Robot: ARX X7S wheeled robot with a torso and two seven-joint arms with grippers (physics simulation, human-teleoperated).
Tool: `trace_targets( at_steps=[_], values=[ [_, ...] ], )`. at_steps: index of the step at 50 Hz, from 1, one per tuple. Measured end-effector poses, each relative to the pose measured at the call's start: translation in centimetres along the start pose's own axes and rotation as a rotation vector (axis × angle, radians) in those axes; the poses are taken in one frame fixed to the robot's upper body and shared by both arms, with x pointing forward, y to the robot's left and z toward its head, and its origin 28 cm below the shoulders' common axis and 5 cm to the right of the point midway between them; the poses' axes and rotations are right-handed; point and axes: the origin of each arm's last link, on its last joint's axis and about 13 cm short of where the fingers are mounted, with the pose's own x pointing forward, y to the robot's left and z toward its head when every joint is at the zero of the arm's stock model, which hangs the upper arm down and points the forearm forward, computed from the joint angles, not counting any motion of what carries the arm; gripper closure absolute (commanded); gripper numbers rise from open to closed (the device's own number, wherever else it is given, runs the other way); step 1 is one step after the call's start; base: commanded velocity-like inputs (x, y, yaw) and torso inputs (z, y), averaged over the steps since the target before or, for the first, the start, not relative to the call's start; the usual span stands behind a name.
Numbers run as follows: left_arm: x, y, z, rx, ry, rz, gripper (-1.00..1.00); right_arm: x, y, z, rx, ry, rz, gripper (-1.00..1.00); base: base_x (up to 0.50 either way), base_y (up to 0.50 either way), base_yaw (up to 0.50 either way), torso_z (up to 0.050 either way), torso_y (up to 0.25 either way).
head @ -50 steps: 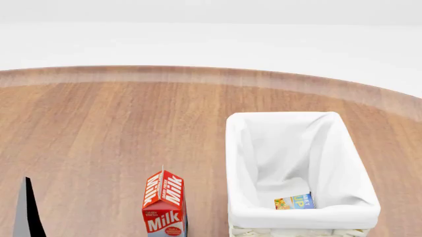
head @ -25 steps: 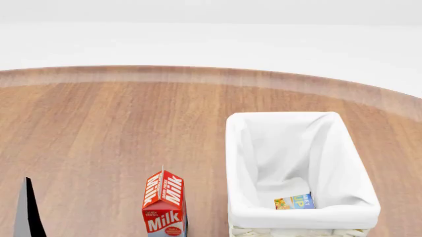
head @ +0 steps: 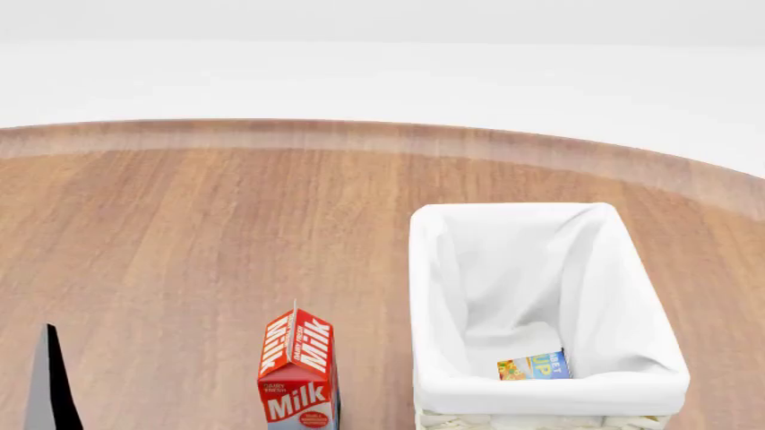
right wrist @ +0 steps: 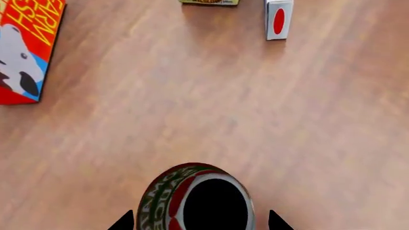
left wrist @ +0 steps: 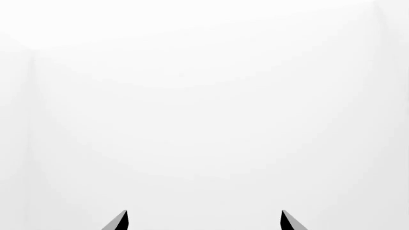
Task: Pick up the alphabet soup and the tomato sauce, and put them in the basket.
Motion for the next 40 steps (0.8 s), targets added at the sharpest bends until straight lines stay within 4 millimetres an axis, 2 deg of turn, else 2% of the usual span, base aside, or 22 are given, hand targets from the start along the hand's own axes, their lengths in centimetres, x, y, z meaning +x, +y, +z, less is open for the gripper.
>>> trace_targets(
  at_steps=[1,18,40],
  values=[
    [0.0,0.0,0.0,0.000,0.000,0.000,-1.00,0.0,0.0,0.0,0.001,0.000,0.000,1.00,0.00,0.00,0.00,0.000,0.000],
    [-0.1,0.0,-0.1,0.000,0.003,-0.001,-1.00,-0.2,0.1,-0.1,-0.006,-0.015,-0.004,1.00,0.00,0.00,0.00,0.000,0.000],
    [-0.1,-0.1,-0.1,-0.001,0.003,-0.003,-1.00,-4.0,0.2,2.9,-0.055,-0.156,-0.046,1.00,0.00,0.00,0.00,0.000,0.000]
  ],
)
